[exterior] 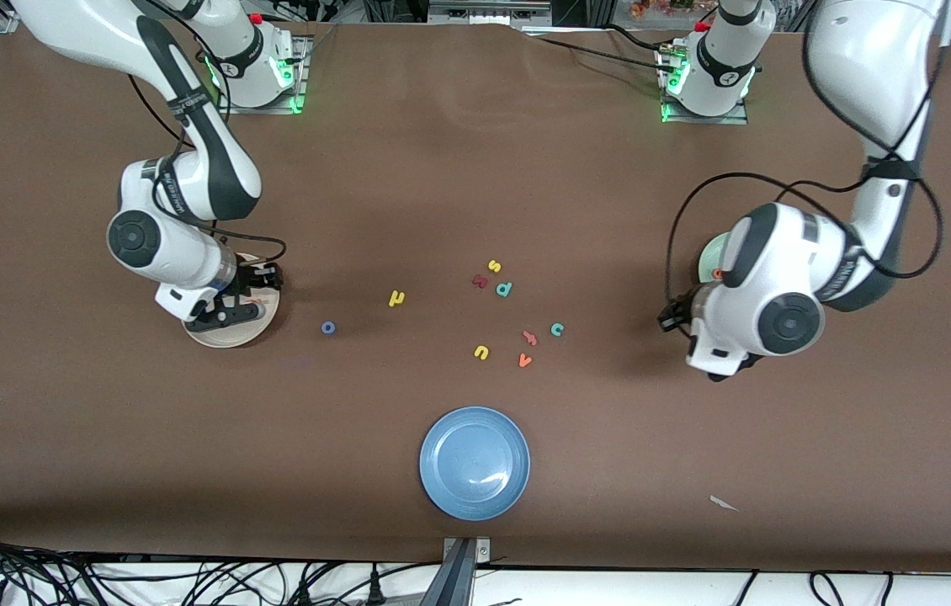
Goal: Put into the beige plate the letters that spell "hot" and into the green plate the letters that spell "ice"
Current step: 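Carry the pink i to the green plate while the right gripper grasps blue o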
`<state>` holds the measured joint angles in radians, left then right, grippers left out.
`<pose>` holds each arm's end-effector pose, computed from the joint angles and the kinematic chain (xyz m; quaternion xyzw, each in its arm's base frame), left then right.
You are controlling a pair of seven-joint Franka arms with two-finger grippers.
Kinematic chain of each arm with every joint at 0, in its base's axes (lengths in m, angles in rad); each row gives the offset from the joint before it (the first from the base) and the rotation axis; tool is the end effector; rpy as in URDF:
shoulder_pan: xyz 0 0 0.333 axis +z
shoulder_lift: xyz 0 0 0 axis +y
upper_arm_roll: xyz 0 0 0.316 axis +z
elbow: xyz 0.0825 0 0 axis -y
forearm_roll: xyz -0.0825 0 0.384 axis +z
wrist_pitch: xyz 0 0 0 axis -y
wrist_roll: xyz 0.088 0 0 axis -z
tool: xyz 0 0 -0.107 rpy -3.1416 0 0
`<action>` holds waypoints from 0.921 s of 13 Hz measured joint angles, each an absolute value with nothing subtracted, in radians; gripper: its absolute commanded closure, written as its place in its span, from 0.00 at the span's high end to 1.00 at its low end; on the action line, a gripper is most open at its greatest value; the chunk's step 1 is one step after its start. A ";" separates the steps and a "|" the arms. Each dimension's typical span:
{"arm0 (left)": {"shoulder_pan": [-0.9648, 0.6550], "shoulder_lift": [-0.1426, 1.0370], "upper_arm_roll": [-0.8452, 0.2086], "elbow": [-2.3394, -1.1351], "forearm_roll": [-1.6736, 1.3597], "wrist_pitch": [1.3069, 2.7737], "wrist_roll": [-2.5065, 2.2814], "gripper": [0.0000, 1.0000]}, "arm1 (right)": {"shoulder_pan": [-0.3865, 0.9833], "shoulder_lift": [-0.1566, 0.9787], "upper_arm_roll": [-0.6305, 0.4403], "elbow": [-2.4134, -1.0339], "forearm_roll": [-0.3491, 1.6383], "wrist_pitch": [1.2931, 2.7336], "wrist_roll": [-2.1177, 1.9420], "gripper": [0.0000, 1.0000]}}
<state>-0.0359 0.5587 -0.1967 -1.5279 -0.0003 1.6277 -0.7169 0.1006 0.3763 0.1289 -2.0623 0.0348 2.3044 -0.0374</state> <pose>0.6302 -0.1323 0.3104 -0.9445 -0.2361 0.2222 0.0535 0.5621 0.1312 0.2409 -0.9902 -0.1174 0.0689 0.0295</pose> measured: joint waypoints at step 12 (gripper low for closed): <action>0.296 0.498 -0.191 -1.886 0.077 1.646 -0.204 0.54 | 0.228 0.568 0.131 -1.874 0.035 2.374 0.157 0.59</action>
<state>0.2958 0.4984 -0.1912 -1.8859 0.0771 1.6457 -0.2039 0.2284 0.5676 0.1305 -1.8736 0.0346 2.3745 0.1567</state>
